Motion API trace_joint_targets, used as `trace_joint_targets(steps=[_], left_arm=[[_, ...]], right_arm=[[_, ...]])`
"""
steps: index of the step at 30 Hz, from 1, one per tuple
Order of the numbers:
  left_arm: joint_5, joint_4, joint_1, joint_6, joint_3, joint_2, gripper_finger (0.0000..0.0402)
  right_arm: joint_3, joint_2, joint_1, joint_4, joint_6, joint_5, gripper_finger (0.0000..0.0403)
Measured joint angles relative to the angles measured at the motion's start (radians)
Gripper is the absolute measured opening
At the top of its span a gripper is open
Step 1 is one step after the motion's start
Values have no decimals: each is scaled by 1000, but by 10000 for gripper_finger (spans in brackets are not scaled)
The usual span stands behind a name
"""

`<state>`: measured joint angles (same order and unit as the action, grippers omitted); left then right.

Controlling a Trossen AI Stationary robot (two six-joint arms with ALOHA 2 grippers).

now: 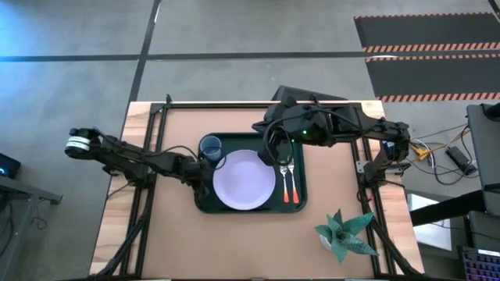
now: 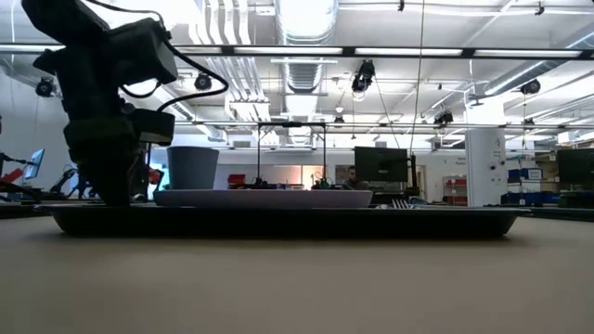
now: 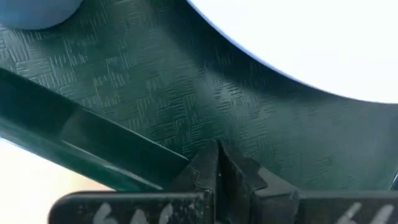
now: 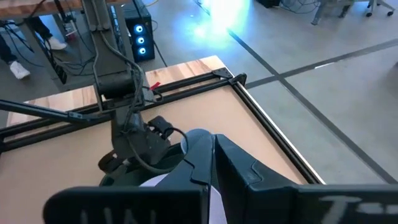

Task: Pick and place plate/cup/fork/spoon on tray
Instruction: Move the black serving tray to the middle of the table

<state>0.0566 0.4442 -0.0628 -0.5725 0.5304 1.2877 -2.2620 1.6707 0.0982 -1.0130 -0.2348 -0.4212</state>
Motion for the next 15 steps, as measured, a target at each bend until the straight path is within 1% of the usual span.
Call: trace_joint_targets(steps=[7,11,15], left_arm=[[2,1,-57,-72,0,0,0],[1,-3,-79,-77,0,0,0],[26,2,-79,-76,3,-16,0]], right_arm=[[-3,-1,0,1,4,-1,8],[-3,-1,0,1,11,-7,8],[-4,-1,0,-43,-8,-83,8]])
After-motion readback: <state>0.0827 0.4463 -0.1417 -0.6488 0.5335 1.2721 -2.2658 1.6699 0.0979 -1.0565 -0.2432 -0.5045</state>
